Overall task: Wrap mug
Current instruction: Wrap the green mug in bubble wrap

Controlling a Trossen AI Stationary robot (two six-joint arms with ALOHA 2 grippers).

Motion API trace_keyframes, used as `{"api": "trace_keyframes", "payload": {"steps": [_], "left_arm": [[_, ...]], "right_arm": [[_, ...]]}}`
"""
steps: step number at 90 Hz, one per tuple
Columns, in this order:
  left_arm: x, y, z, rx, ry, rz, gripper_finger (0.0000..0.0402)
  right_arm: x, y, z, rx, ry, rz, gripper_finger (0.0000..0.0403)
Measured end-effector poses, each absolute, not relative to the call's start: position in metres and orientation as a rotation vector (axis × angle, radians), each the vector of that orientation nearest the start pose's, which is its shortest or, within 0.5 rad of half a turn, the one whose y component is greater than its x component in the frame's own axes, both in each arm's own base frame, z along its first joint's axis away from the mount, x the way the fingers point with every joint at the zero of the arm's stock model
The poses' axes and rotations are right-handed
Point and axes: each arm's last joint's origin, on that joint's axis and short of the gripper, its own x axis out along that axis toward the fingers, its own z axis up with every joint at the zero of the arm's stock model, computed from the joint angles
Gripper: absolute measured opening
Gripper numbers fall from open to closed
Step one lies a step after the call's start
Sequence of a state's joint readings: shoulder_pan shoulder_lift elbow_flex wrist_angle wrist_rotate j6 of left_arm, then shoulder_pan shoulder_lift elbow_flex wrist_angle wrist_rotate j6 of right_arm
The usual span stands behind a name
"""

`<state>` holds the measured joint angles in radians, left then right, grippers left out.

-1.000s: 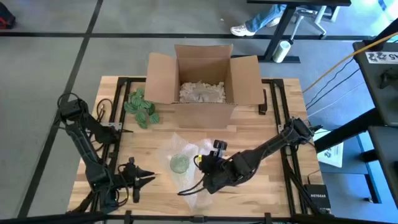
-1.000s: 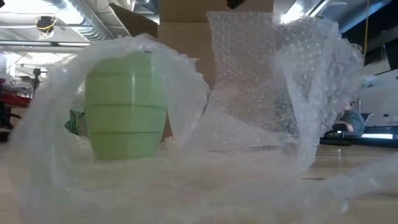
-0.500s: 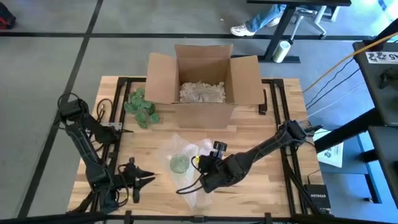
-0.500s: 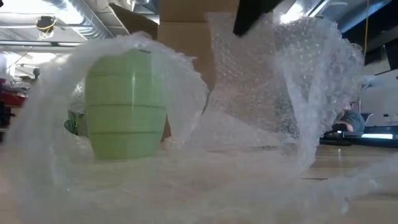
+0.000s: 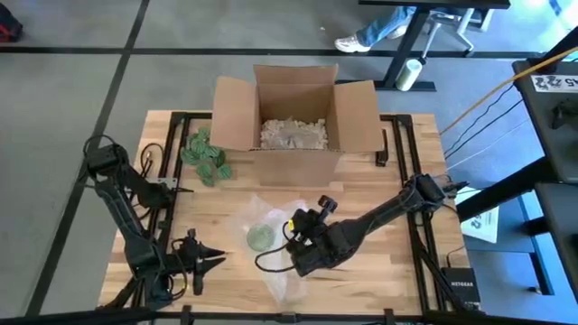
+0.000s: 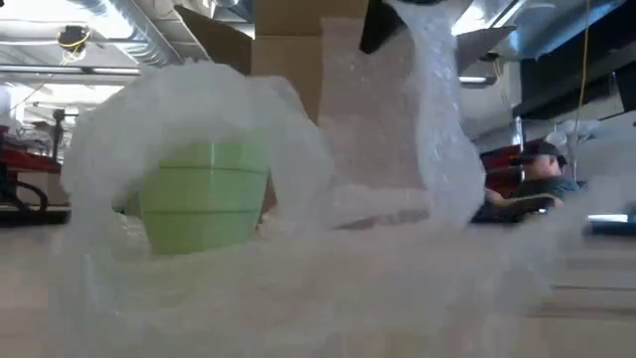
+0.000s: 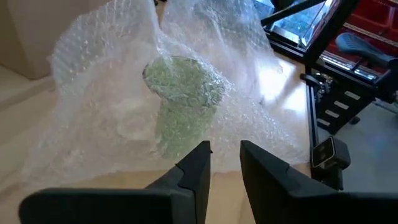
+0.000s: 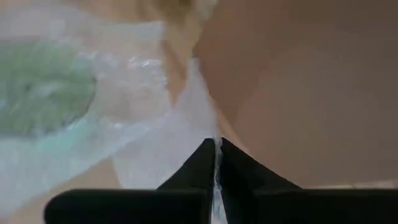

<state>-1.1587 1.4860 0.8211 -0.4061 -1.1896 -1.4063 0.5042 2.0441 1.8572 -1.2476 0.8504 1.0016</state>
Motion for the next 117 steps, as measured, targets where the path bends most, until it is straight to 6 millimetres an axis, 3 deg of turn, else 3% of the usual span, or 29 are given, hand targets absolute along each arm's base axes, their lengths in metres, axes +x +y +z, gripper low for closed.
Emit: {"api": "trace_keyframes", "payload": {"steps": [20, 44, 62, 80, 100, 117], "left_arm": [[0.131, -0.232, 0.194, -0.399, 0.287, 0.279, 0.0070], [0.131, -0.232, 0.193, -0.399, 0.289, 0.279, 0.0070], [0.131, -0.233, 0.194, -0.407, 0.289, 0.276, 0.0070], [0.132, -0.234, 0.195, -0.405, 0.286, 0.267, 0.0070], [0.132, -0.234, 0.195, -0.401, 0.287, 0.268, 0.0070], [0.132, -0.234, 0.195, -0.405, 0.286, 0.267, 0.0070]], "right_arm": [[0.356, 0.184, 0.269, 0.000, 0.670, -0.846, 0.0000], [0.323, 0.194, 0.277, 0.027, 0.445, -0.981, 0.0000], [0.315, 0.200, 0.288, 0.065, 0.310, -0.958, 0.0000], [0.307, 0.219, 0.299, 0.018, 0.120, -0.879, 0.0000], [0.329, 0.244, 0.303, -0.136, 0.230, -0.779, 0.0000], [0.368, 0.266, 0.313, -0.185, 0.346, -0.426, 0.0000]]}}
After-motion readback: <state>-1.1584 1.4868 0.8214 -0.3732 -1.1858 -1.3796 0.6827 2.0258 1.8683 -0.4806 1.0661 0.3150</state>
